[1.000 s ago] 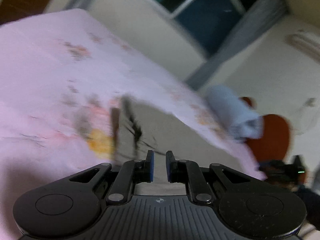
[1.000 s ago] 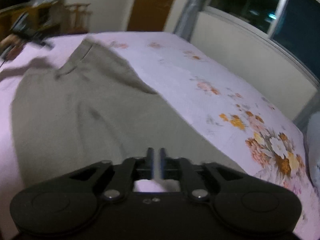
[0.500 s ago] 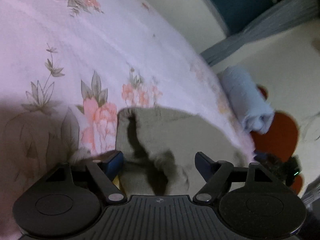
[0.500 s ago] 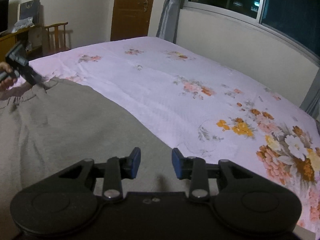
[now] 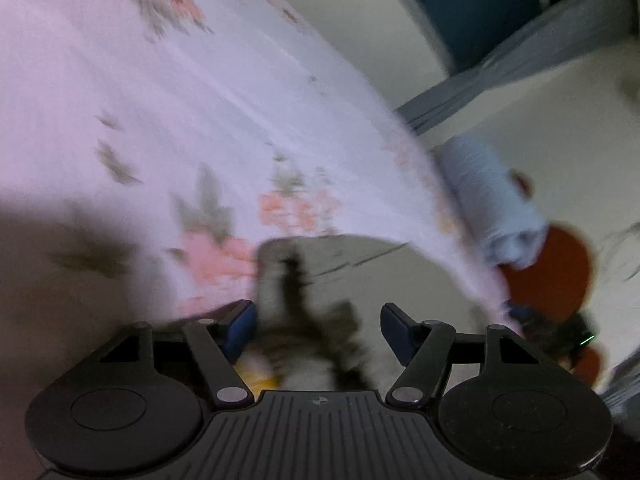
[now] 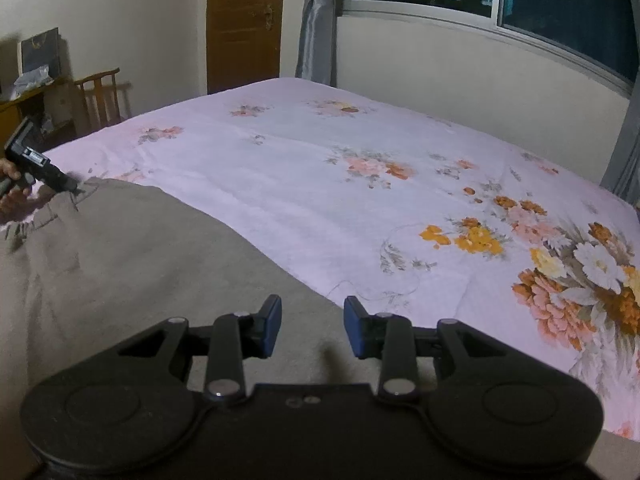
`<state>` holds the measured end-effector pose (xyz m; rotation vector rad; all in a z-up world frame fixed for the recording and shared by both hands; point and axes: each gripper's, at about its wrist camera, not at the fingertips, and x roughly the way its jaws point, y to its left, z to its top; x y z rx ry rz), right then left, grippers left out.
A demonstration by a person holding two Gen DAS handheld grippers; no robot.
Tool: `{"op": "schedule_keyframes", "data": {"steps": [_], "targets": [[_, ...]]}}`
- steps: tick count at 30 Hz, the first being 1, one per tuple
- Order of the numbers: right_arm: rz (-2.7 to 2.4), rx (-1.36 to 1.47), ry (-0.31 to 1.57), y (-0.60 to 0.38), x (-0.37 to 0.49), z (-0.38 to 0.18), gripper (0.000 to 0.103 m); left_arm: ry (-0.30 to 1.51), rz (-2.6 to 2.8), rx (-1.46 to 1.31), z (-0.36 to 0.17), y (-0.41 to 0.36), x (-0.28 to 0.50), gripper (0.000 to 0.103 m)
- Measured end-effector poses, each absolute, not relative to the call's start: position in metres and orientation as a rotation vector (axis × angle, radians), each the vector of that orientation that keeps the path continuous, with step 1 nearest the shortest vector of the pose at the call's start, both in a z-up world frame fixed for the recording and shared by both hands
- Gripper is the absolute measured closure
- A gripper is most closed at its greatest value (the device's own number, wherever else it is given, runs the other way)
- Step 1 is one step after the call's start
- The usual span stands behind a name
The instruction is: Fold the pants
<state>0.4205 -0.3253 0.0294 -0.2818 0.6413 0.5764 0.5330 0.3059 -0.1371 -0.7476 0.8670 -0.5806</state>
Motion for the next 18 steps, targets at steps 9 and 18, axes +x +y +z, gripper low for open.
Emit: {"op": "schedule_keyframes", "data": {"steps": [9, 18], "targets": [[0.661, -0.328, 0.764, -0.325, 0.472, 0.011, 0.076, 0.676, -0.825, -0.846, -0.126, 0.275, 0.539, 0.084], [0.774, -0.586, 0.824, -0.295, 0.504, -0.015, 0.047, 0.627, -0.832, -0.814, -0.089, 0.304, 0.507, 0.085]]}}
